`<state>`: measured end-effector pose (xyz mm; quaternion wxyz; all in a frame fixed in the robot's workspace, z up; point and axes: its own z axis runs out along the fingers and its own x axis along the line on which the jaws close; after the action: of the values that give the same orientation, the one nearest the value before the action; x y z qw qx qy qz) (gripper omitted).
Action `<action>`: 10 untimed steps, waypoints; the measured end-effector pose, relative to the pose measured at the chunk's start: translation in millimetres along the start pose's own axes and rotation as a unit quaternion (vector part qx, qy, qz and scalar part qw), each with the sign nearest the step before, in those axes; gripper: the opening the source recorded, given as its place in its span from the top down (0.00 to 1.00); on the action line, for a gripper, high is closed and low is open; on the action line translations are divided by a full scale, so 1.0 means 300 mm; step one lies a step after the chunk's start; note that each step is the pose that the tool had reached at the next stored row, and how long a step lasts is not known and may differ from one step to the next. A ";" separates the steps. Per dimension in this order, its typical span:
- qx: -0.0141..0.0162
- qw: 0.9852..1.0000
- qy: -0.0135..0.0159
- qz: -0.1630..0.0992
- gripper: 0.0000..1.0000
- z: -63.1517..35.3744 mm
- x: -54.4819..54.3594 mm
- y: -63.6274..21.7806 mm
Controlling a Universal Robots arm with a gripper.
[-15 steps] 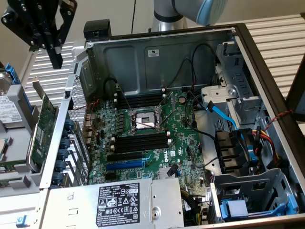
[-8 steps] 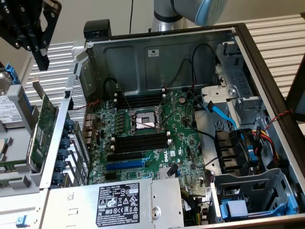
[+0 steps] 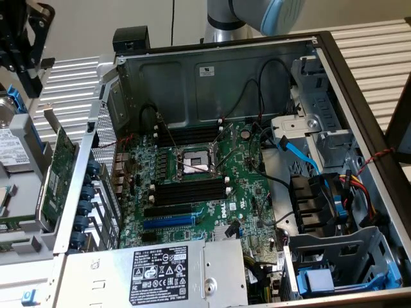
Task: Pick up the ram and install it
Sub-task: 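Reach for the ram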
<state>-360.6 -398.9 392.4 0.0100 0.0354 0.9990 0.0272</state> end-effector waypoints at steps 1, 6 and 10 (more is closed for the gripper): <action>0.000 1.000 0.000 0.000 0.90 0.000 0.015 -0.001; -0.002 1.000 0.000 0.000 0.90 -0.002 0.091 -0.006; -0.003 1.000 0.000 0.000 0.90 -0.003 0.151 -0.011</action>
<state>-406.2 -398.9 392.4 0.0099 0.0355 0.9989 0.0297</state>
